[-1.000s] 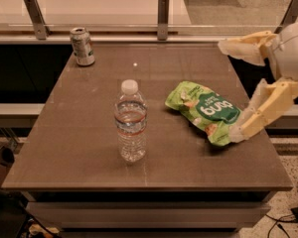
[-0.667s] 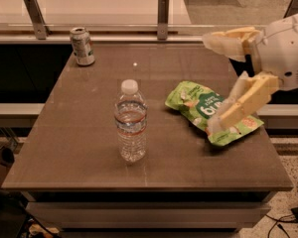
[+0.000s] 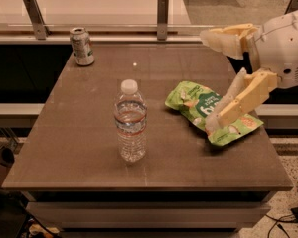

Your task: Move water bottle near 7up can

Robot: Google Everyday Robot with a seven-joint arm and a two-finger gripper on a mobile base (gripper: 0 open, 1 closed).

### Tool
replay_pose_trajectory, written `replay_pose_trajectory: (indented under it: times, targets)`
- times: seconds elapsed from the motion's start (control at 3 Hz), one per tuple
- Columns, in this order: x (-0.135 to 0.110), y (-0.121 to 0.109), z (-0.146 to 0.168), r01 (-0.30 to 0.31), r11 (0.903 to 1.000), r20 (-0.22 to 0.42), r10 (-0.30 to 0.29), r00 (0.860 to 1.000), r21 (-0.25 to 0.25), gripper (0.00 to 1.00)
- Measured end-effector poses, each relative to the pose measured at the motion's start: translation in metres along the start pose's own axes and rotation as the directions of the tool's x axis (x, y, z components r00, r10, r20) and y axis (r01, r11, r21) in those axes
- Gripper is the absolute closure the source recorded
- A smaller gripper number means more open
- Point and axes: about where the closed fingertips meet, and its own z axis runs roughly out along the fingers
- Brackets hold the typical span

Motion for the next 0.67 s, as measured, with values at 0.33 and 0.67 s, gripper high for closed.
replay_pose_trajectory:
  times: [0.33, 0.67]
  targets:
    - [0.019, -0.005, 0.012, -0.030, 0.9995, 0.045, 0.031, 0.999, -0.004, 0.00]
    - [0.041, -0.009, 0.025, -0.065, 0.9979, 0.110, 0.065, 0.992, -0.008, 0.00]
